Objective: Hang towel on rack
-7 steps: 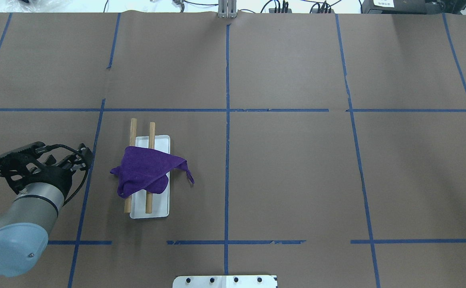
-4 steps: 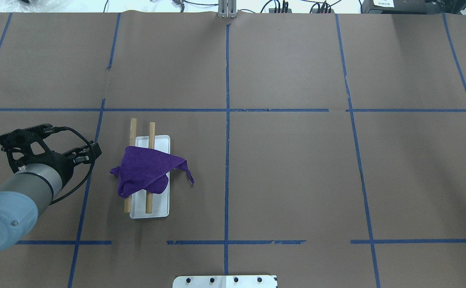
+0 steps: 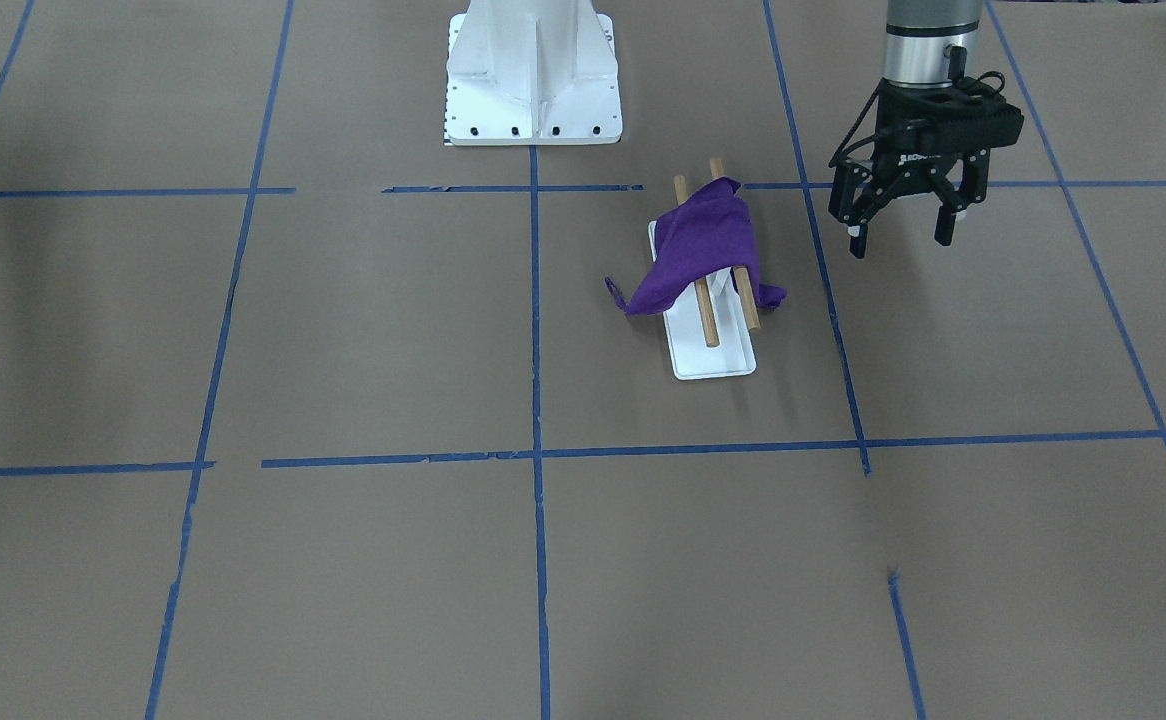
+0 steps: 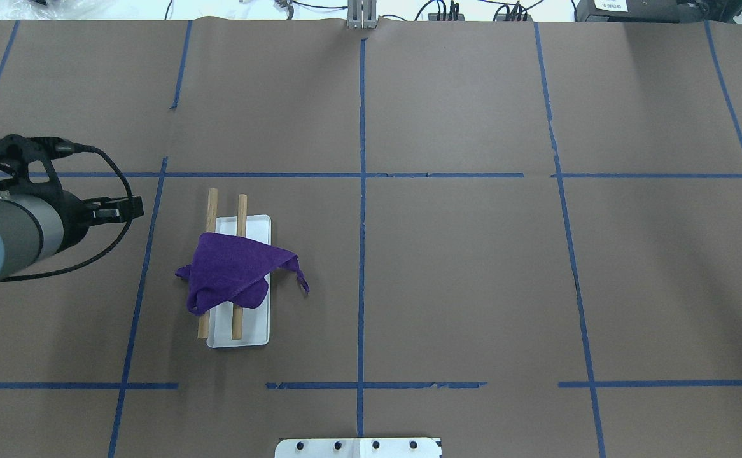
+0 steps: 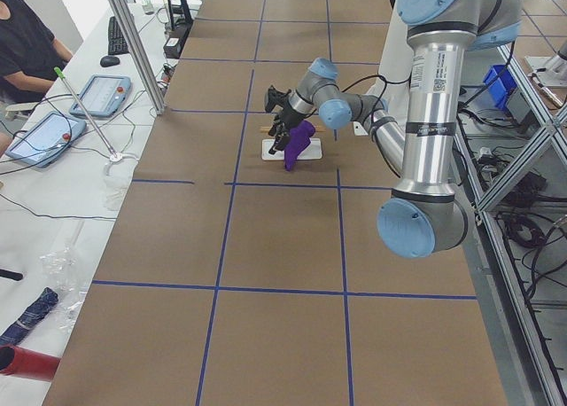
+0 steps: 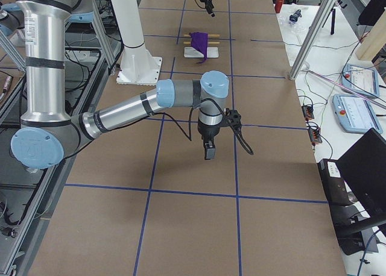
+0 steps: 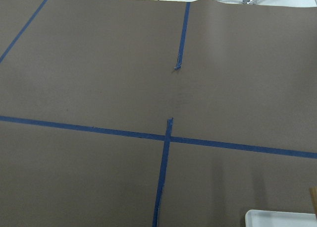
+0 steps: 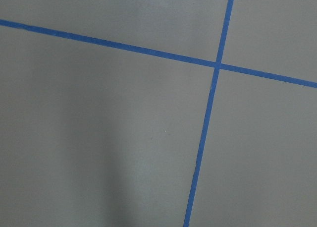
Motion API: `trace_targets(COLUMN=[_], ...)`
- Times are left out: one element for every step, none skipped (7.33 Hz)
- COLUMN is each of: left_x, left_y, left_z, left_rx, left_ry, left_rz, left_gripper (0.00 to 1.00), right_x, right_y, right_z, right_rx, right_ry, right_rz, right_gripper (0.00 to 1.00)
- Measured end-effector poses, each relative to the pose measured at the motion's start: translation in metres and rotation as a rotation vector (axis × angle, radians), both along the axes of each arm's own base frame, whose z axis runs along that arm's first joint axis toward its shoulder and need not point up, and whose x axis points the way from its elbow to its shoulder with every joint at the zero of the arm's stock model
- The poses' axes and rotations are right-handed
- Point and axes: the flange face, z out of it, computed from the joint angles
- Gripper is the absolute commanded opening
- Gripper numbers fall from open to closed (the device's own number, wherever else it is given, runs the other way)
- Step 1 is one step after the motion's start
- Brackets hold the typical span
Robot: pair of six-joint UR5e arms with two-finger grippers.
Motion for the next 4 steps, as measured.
trace_targets(left_x=[-0.025,-0.056,-0.094,-0.130], left_y=[-0.019,-0.040,-0.064,-0.085], left_z=[0.007,0.018,0.038,0.063], left_rx=[-0.007,-0.013,-0.023,-0.037], left_ry=[-0.017,-0.029,-0.033,-0.030], left_rz=[0.073,0.153,0.237,0.302], left_gripper=[1.00,1.00,1.00,1.00], right_x=[0.004,0.009,0.016,0.021], right_y=[-0.001,-0.004,-0.010,-0.017], right_z=[0.010,0.026,0.053,0.086], right_rx=[-0.013,-0.020,-0.014,0.001], right_ry=[-0.020,-0.043,-0.056,-0.069], right_rz=[-0.002,-0.010,-0.013,-0.006], right_gripper=[1.00,1.00,1.00,1.00])
